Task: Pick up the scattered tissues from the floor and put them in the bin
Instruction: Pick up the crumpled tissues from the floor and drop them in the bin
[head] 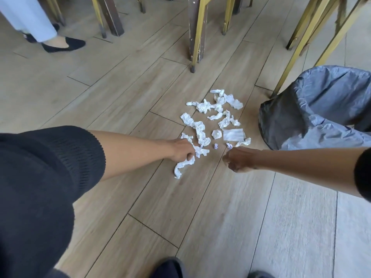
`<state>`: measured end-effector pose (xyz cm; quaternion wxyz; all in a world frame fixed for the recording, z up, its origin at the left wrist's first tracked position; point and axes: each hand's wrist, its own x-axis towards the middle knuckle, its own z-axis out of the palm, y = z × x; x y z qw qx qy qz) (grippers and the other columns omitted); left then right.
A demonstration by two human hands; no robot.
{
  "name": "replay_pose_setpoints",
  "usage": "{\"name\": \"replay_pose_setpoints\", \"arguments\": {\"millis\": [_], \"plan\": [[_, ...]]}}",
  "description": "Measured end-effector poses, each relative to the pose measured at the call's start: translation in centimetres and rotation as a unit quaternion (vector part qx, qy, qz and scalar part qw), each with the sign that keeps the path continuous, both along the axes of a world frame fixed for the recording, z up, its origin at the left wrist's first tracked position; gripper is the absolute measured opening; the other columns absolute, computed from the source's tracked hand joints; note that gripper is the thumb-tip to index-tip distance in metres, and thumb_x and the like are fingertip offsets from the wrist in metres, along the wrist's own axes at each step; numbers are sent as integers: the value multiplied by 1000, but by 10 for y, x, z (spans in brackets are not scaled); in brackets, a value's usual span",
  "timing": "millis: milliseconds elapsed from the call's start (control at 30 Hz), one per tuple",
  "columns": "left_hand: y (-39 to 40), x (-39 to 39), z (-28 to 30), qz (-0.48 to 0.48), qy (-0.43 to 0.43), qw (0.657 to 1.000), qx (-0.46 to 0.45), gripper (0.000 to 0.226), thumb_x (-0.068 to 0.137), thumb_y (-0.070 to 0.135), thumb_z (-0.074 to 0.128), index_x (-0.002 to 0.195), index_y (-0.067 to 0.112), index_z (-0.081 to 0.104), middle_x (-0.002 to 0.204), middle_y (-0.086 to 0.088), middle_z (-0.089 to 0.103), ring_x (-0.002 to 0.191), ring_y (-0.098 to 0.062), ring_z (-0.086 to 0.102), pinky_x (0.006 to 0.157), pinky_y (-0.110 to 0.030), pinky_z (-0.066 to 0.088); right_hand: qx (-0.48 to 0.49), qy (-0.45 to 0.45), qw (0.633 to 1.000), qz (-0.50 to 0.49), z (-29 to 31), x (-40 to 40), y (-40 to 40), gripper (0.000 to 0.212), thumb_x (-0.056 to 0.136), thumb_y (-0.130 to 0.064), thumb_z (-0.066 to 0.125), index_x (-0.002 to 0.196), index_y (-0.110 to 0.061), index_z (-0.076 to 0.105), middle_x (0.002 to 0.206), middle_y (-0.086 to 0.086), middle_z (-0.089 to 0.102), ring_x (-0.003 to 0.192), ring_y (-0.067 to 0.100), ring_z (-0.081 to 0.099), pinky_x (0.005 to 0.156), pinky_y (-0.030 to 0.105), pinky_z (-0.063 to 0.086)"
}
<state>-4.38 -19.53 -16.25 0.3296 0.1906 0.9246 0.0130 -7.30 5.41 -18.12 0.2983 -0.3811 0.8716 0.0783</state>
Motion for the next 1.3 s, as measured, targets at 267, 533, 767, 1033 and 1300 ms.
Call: {"name": "replay_pose_setpoints", "arguments": {"millis": [267,533,767,1033,1300], "plan": [[-16,3,-26,88,58,994,-30,26,90,32,54,112,17,55,97,2,57,89,-23,59,65,-30,42,-23,46,998,-26,-6,-4,-16,31,97,-39,57,100,-8,60,111,12,59,90,27,61,75,35,52],[-17,9,-62,71,18,995,-66,30,86,28,64,68,18,41,75,3,48,73,-21,53,58,-29,39,-45,32,995,-79,2,-11,-38,36,98,-43,55,90,-8,57,87,8,60,80,27,60,67,32,46],[-26,3,-52,50,-31,998,35,23,77,32,66,67,22,48,66,9,51,70,-15,50,63,-27,40,-75,57,992,-88,-9,-17,-61,33,100,-41,48,115,-12,50,100,13,64,87,32,60,71,38,49],[-58,6,-42,102,1,991,90,57,84,49,71,55,18,34,60,4,42,68,-16,42,60,-29,34,-85,75,988,-106,-36,-24,-94,42,94,-42,59,124,-13,53,113,13,67,107,32,64,74,34,48],[-54,-1,-28,132,99,979,121,43,80,14,61,55,19,27,58,4,29,59,-19,29,54,-27,24,-62,21,990,-124,-32,-30,-78,15,86,-28,63,85,-14,58,81,0,57,81,24,57,68,33,49]]}}
